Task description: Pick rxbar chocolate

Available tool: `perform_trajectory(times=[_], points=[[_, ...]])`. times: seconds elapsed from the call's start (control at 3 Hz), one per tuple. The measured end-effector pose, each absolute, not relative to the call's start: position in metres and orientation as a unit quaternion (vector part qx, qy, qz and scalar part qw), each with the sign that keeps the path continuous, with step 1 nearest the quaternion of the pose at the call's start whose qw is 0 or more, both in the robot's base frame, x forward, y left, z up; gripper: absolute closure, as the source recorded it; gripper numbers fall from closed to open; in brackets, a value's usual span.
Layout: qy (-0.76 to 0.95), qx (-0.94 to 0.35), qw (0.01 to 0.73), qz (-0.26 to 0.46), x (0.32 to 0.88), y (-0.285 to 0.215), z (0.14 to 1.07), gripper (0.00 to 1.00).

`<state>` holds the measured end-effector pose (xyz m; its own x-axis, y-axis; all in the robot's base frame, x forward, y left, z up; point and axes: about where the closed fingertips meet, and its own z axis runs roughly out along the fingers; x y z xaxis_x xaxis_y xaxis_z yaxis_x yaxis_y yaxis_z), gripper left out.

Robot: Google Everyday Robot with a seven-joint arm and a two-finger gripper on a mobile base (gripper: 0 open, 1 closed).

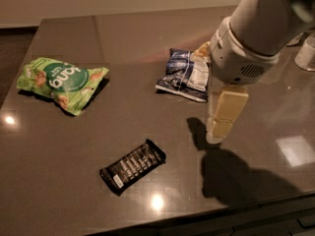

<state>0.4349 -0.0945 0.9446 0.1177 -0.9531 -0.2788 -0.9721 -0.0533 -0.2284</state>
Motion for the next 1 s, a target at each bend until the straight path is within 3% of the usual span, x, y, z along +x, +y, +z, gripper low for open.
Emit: perform_trajectory(times=[1.0], points=[[0.579, -0.796, 0.158, 0.080, 0.405, -0.022, 0.884, 0.00]])
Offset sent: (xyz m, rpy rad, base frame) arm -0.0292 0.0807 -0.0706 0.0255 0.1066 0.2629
